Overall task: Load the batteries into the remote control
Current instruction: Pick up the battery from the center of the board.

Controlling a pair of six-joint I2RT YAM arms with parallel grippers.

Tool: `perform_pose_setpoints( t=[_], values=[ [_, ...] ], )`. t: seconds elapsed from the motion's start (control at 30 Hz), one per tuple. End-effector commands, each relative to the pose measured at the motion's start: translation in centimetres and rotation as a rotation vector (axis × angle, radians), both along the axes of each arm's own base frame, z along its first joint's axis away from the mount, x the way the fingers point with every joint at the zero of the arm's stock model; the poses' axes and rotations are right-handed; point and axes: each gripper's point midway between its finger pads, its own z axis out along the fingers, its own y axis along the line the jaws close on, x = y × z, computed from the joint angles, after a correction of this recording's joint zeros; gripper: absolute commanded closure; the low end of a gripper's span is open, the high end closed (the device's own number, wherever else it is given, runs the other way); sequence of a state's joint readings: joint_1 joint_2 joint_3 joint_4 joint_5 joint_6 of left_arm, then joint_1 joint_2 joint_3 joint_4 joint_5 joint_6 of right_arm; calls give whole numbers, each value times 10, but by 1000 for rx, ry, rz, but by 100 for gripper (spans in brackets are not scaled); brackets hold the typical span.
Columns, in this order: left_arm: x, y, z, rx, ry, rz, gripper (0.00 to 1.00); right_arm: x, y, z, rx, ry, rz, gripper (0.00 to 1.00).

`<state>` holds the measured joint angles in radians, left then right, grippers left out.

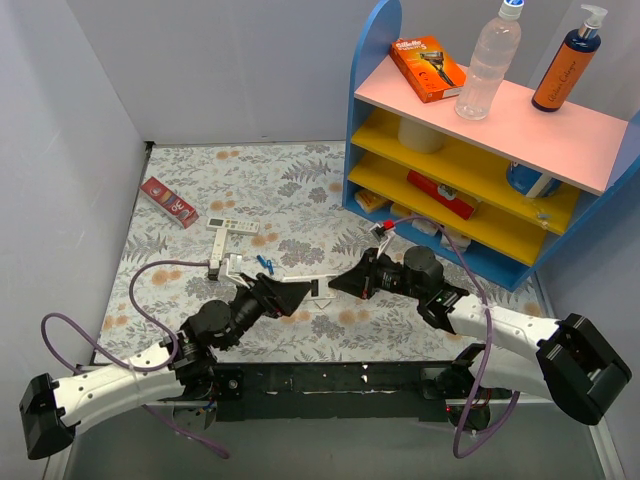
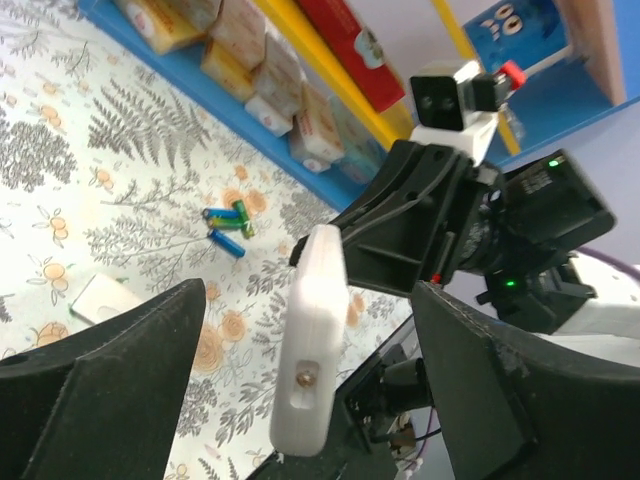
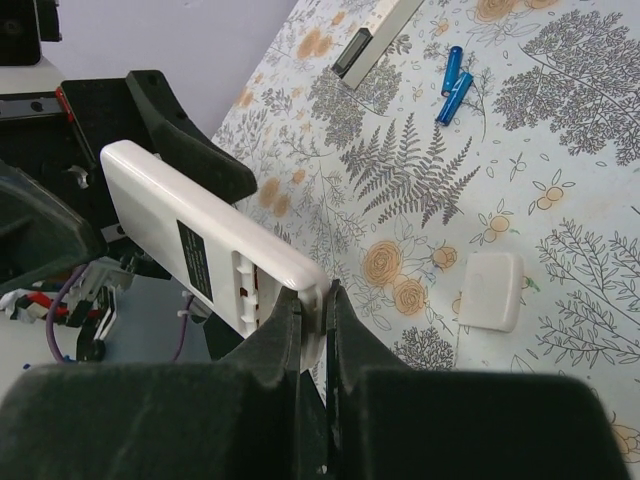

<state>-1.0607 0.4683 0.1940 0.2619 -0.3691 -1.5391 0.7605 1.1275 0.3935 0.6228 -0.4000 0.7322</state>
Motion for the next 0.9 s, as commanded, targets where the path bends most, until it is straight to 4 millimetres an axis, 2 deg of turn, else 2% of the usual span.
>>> perform_pose_setpoints(
  t=[0.0, 0.17, 0.27, 0.3, 0.5, 0.63, 0.67, 0.8, 0.83, 0.87],
  values=[
    [-1, -11, 0, 49, 15, -34, 14, 6, 2, 22, 29, -61, -33, 99],
    [-2, -15, -5, 47, 24, -51, 18, 6, 2, 26, 26, -66, -30, 99],
    [-2, -16, -2, 32, 18, -52, 28, 6, 3, 25, 20, -71, -25, 99],
    [-3, -16, -1, 31, 16, -54, 35, 5, 3, 24, 17, -70, -25, 99],
    [-5, -17, -3, 22, 19, -68, 50, 3, 4, 22, 11, -66, -12, 99],
    [-6, -20, -7, 30, 33, -80, 67, 3, 4, 23, 5, -69, -14, 99],
    [-6, -20, -8, 33, 36, -82, 75, 4, 4, 24, 5, -72, -14, 99],
    [-2, -17, -9, 39, 41, -54, 97, 7, 2, 22, -24, -81, -26, 98],
    [-1, -15, -14, 47, 56, -43, 100, 7, 2, 23, -31, -88, -26, 81],
    [0, -14, -15, 47, 66, -32, 100, 7, 0, 18, -59, -91, -20, 71]
  ],
)
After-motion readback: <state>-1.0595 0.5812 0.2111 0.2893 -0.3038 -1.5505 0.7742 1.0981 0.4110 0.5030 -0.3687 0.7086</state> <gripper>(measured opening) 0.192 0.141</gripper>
